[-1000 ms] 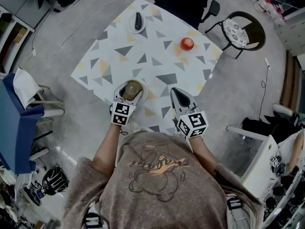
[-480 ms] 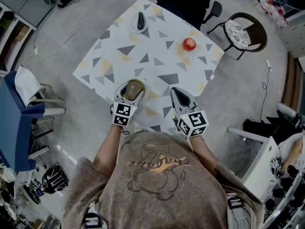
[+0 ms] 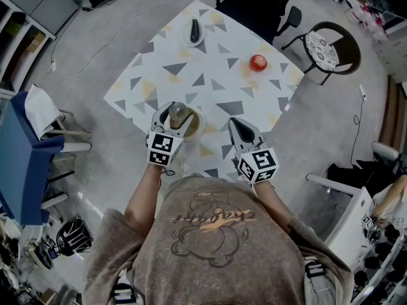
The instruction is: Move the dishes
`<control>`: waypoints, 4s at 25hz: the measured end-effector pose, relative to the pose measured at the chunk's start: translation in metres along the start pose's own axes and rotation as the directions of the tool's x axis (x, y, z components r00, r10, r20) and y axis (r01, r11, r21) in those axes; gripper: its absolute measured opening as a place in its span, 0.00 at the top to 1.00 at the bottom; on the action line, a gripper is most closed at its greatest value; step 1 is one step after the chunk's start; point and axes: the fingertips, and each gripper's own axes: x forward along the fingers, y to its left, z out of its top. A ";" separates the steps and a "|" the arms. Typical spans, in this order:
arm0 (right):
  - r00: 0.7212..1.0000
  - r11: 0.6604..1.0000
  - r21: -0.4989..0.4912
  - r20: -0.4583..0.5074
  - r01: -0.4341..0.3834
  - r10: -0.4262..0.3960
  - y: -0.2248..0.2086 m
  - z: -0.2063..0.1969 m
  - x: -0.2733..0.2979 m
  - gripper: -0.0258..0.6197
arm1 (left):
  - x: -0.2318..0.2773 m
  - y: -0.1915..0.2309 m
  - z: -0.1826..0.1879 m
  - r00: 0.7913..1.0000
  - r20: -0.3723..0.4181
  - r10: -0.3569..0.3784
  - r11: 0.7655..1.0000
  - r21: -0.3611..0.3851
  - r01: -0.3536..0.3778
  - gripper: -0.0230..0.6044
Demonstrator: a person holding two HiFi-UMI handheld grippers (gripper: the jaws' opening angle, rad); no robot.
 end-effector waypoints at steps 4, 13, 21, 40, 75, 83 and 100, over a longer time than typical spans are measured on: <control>1.000 1.000 0.002 0.002 -0.009 0.009 0.002 0.000 0.002 0.95 | -0.003 0.011 0.019 0.999 0.022 0.024 1.000 0.004 -0.024 0.50; 1.000 1.000 0.006 0.003 -0.016 0.016 0.007 -0.001 0.005 0.95 | -0.001 0.050 0.041 0.997 0.035 0.069 0.997 0.011 -0.070 0.50; 1.000 1.000 0.013 -0.006 -0.018 0.018 0.009 -0.004 0.007 0.95 | 0.009 0.082 0.052 0.995 0.036 0.094 0.996 -0.006 -0.093 0.50; 0.998 0.999 0.037 -0.063 0.013 -0.011 0.001 -0.016 0.017 0.95 | 0.065 0.116 -0.003 0.998 -0.044 0.049 0.998 -0.040 -0.051 0.50; 0.996 0.997 0.063 -0.084 0.040 -0.035 -0.007 -0.021 0.026 0.95 | 0.091 0.116 -0.029 0.997 -0.077 0.033 0.998 -0.046 -0.036 0.50; 0.997 0.998 0.060 -0.069 0.033 -0.029 -0.006 -0.020 0.023 0.95 | 0.074 0.115 -0.005 0.998 -0.031 0.051 0.998 -0.019 -0.052 0.50; 1.000 0.999 0.031 -0.020 -0.016 0.016 0.002 -0.011 0.015 0.95 | 0.006 0.079 0.056 0.988 0.123 0.091 0.996 -0.014 -0.090 0.50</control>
